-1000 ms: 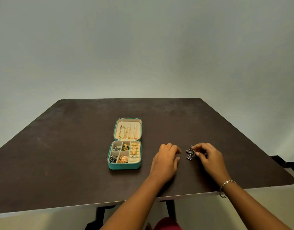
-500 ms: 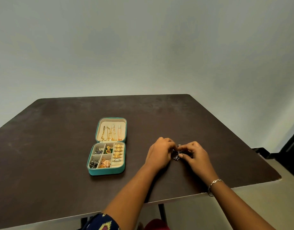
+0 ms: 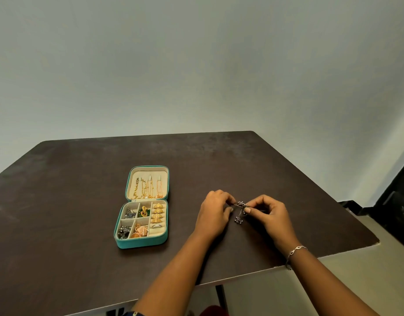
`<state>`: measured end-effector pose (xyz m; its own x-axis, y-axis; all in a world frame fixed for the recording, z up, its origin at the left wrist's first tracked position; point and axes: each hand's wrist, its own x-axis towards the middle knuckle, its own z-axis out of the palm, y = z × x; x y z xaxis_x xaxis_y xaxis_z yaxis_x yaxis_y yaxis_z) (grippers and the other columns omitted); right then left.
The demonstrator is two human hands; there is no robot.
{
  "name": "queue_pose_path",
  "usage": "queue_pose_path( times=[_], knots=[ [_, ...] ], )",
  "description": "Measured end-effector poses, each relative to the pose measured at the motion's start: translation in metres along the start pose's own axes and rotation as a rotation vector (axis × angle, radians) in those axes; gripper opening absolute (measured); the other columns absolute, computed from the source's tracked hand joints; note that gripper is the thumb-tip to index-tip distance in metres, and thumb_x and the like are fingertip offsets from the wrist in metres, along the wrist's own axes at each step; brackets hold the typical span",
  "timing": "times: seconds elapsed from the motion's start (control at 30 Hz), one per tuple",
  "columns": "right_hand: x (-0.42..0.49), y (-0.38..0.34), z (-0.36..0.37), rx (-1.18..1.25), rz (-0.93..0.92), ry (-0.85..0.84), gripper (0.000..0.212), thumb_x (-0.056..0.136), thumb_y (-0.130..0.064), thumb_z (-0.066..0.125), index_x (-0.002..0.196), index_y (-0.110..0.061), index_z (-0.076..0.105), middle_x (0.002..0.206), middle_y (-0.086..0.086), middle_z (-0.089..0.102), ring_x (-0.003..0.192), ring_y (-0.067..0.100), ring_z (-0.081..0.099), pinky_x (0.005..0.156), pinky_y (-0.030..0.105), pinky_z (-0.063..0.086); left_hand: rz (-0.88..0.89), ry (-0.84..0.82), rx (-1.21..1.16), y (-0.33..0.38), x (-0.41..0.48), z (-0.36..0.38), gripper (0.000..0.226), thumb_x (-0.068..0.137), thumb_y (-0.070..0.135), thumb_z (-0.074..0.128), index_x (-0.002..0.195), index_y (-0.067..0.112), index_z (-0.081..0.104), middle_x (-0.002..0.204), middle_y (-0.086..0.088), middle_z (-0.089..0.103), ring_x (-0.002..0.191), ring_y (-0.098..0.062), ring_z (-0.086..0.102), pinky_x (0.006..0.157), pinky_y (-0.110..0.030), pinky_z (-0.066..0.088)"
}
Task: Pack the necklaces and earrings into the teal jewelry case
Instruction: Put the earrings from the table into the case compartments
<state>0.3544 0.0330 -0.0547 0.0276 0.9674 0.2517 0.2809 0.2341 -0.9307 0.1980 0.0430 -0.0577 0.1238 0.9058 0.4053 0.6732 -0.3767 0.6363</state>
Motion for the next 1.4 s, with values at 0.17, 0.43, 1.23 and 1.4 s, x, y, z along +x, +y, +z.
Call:
queue_pose_path(
  times=[0.17, 0.43, 1.23, 1.4],
  knots=[
    [0.000, -0.004, 0.001, 0.214, 0.035, 0.011, 0.008, 0.073, 0.007, 0.067, 0.074, 0.001, 0.063, 0.076, 0.014, 0.068, 0.071, 0.018, 0.064, 0.070, 0.029, 0.053, -0.016, 0.102, -0.095, 0.000, 0.001, -0.002, 0.014, 0.078, -0.001, 0.058, 0.086, 0.009, 0.061, 0.087, 0.003, 0.058, 0.082, -0.010, 0.043, 0.071, -0.014, 0.032],
    [-0.001, -0.007, 0.000, 0.247, 0.016, -0.003, 0.018, 0.076, 0.007, 0.064, 0.081, -0.011, 0.068, 0.072, 0.001, 0.066, 0.069, 0.008, 0.062, 0.067, 0.016, 0.051, -0.068, 0.234, -0.254, -0.007, -0.002, -0.006, 0.018, 0.077, -0.003, 0.061, 0.082, 0.013, 0.066, 0.077, 0.018, 0.052, 0.076, -0.004, 0.048, 0.067, -0.006, 0.034],
    [0.007, -0.076, -0.005, 0.440, -0.041, -0.127, 0.014, 0.082, 0.003, 0.056, 0.084, -0.005, 0.067, 0.070, 0.004, 0.071, 0.071, 0.012, 0.067, 0.065, 0.017, 0.052, -0.299, 0.344, -0.785, 0.003, -0.024, -0.029, 0.023, 0.083, -0.001, 0.060, 0.084, 0.020, 0.068, 0.074, -0.001, 0.068, 0.073, -0.001, 0.063, 0.072, -0.019, 0.050],
    [0.007, -0.086, -0.008, 0.445, -0.043, -0.162, 0.011, 0.085, 0.002, 0.054, 0.085, -0.004, 0.063, 0.073, 0.006, 0.073, 0.077, 0.019, 0.070, 0.069, 0.025, 0.054, -0.245, 0.362, -0.888, 0.020, -0.018, -0.041, 0.016, 0.083, -0.004, 0.058, 0.083, 0.010, 0.065, 0.076, -0.007, 0.069, 0.073, -0.004, 0.067, 0.065, -0.012, 0.049]
  ],
)
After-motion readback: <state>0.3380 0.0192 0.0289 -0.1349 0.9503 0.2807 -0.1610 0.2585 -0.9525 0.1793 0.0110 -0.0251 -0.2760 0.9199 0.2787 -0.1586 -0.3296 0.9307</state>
